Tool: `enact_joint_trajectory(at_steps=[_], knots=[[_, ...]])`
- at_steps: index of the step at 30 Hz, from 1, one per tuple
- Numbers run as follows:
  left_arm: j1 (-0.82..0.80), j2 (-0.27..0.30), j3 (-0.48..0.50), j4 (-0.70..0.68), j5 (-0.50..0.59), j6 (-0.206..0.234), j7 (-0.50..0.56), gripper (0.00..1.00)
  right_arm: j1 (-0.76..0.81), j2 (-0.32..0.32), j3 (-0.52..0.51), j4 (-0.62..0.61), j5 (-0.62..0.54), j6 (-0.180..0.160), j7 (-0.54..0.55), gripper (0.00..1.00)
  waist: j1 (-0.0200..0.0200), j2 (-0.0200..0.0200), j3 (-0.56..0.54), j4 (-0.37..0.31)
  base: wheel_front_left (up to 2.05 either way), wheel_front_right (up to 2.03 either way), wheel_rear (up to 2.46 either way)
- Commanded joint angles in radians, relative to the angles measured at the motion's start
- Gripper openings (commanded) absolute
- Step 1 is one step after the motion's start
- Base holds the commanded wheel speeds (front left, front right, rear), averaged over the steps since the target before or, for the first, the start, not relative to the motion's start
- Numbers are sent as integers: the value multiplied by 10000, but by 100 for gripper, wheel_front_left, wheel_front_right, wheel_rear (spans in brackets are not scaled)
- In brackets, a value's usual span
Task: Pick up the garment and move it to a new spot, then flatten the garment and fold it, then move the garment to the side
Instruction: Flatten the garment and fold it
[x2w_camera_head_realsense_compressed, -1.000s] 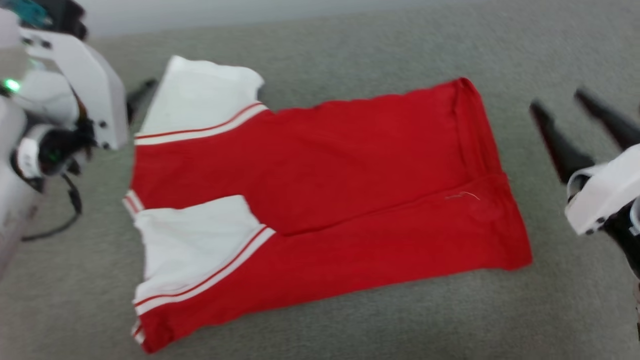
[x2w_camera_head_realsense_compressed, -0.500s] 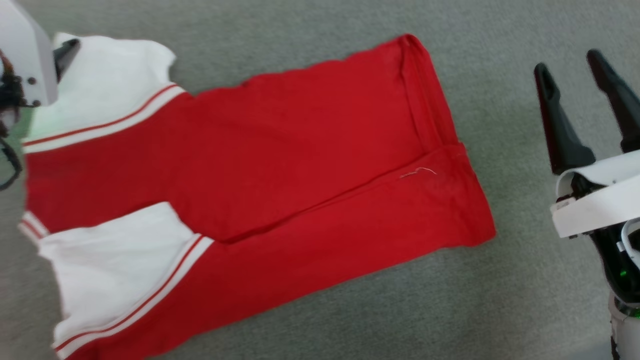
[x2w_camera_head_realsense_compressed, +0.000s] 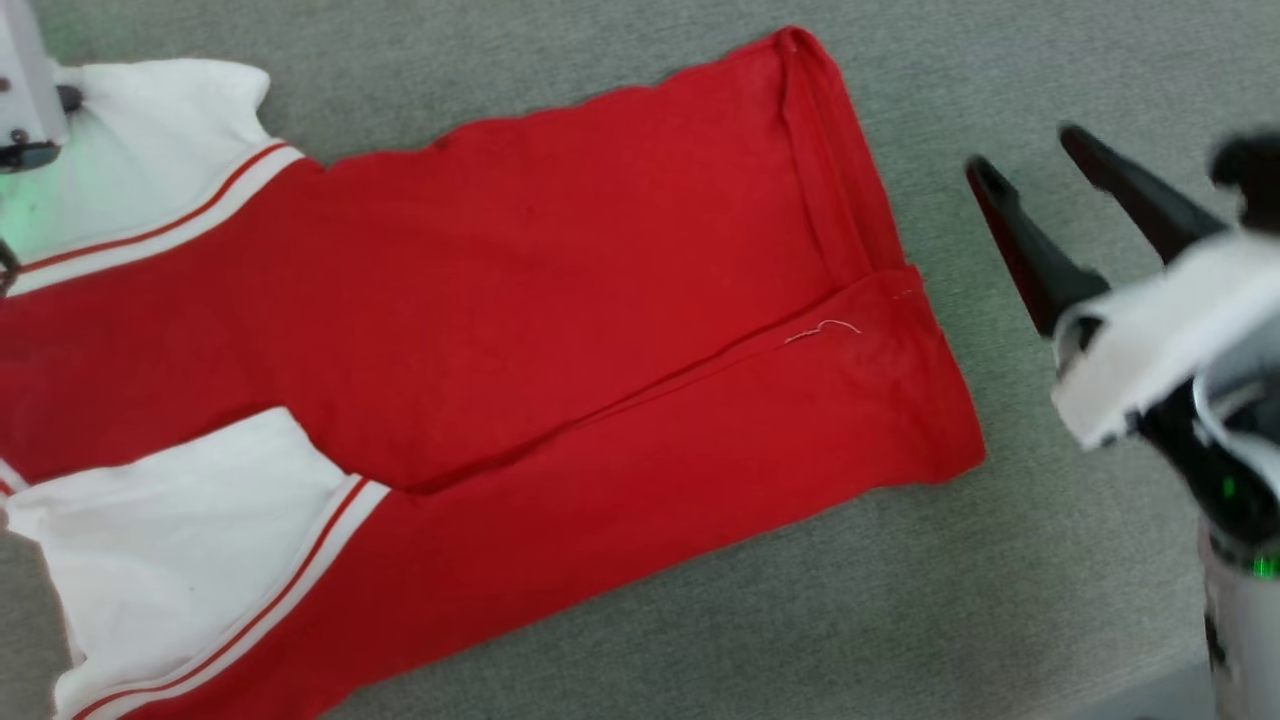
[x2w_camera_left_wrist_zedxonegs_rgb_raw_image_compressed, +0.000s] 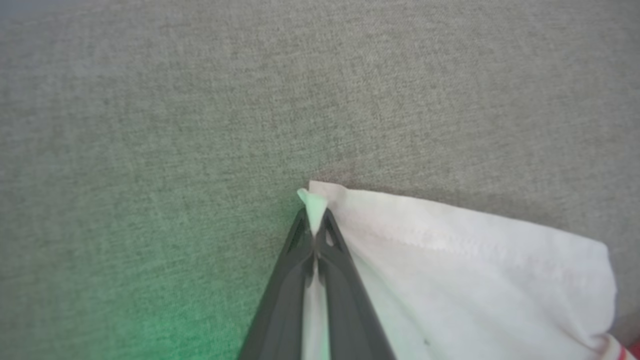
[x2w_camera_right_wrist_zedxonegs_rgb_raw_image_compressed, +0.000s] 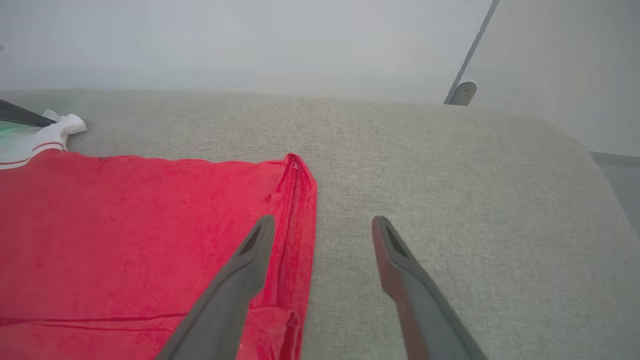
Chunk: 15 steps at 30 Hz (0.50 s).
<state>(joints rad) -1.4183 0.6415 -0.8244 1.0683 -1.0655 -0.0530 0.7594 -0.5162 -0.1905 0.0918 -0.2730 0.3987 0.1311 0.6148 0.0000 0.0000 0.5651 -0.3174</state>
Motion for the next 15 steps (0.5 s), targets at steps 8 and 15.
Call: enact_joint_trajectory(at_steps=[8, 15], knots=[[569, -1196, -457, 426, 53, -288, 62, 0, -3011, 240, 601, 2576, 44, -9, 2042, 100, 0, 0, 224, 436, 0, 0, 0], [151, -1693, -484, 583, 42, -419, -114, 0, -5370, 493, 995, 6258, 9, -8, 2392, 100, 0, 0, 443, 851, 0, 0, 0]])
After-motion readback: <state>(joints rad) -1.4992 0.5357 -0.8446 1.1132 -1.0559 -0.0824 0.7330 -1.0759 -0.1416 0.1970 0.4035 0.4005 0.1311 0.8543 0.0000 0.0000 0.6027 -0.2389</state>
